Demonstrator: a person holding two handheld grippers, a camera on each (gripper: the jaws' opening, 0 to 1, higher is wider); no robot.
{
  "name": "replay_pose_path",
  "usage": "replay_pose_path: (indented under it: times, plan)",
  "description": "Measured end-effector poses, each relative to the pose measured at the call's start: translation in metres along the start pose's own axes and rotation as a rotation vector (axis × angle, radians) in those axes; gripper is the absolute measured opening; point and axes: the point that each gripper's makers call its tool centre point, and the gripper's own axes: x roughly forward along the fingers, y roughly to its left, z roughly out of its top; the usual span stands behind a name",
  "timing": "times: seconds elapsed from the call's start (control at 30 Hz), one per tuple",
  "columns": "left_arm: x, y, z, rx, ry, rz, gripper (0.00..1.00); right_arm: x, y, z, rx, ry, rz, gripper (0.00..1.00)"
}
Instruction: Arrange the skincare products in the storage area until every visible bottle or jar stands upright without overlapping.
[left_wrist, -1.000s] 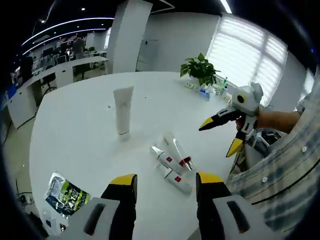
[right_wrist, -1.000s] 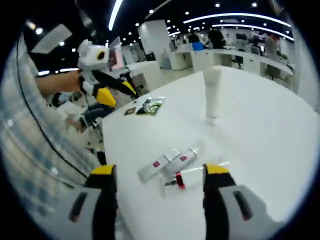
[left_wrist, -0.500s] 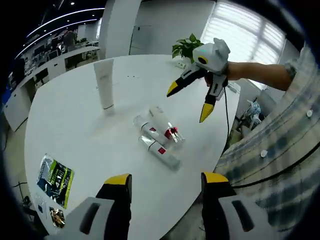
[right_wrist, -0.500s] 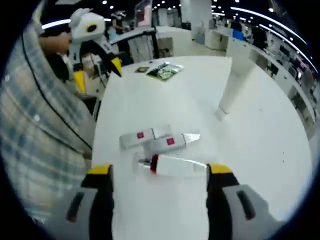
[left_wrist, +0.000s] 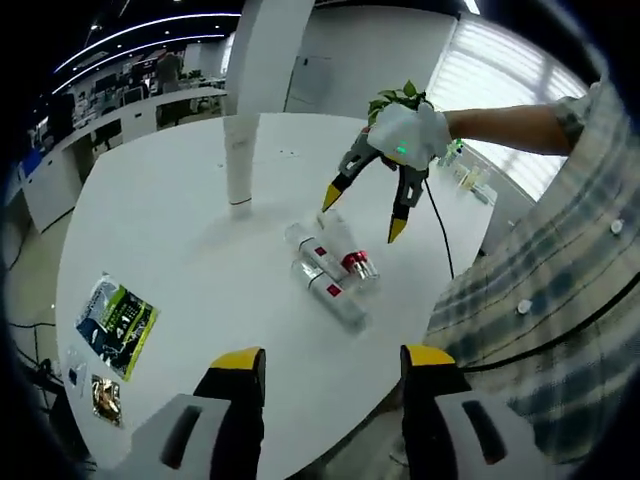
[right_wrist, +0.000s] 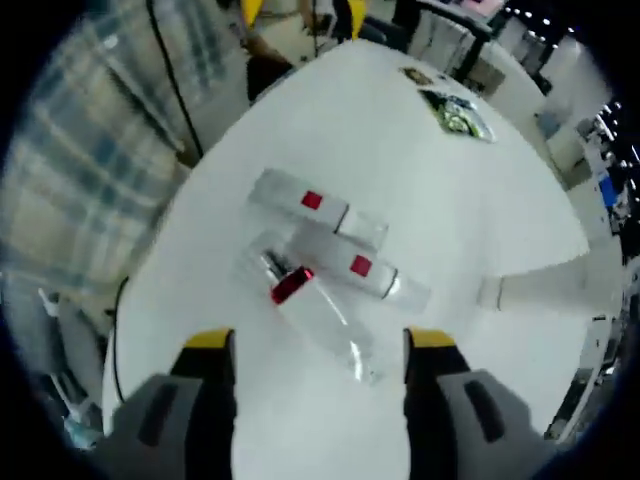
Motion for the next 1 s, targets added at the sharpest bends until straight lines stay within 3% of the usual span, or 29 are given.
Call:
replay_pose_path:
  times: [0.07,0.2,0.5,0.83,0.9,1.0]
  plan:
    - [-0.002,0.002,-0.002,-0.009,-0.001,0.01,0.56,0.008,-0.001,-0.004,-0.057,0.053,0.034,0.62]
    - [-0.007,0.006,-0.003,-0.028,-0.019,0.027,0.54,0.018,-0.001,-0.005,-0.107,0.093,0.076,0.6]
    - [-0.016,0.016,-0.007,-0.05,-0.031,0.057,0.53,0.037,0.01,-0.01,-0.133,0.147,0.151,0.5]
    - [-0.015,0.02,-0.004,-0.033,-0.026,0.073,0.51,0.047,0.005,-0.006,-0.202,0.138,0.12,0.4]
    - [-0.015,0.021,-0.004,-0.027,-0.02,0.076,0.5,0.05,0.008,-0.007,-0.197,0.159,0.139,0.4]
    - [-0.014,0.022,-0.007,-0.022,-0.01,0.082,0.5,0.051,0.003,-0.006,-0.215,0.167,0.106,0.37]
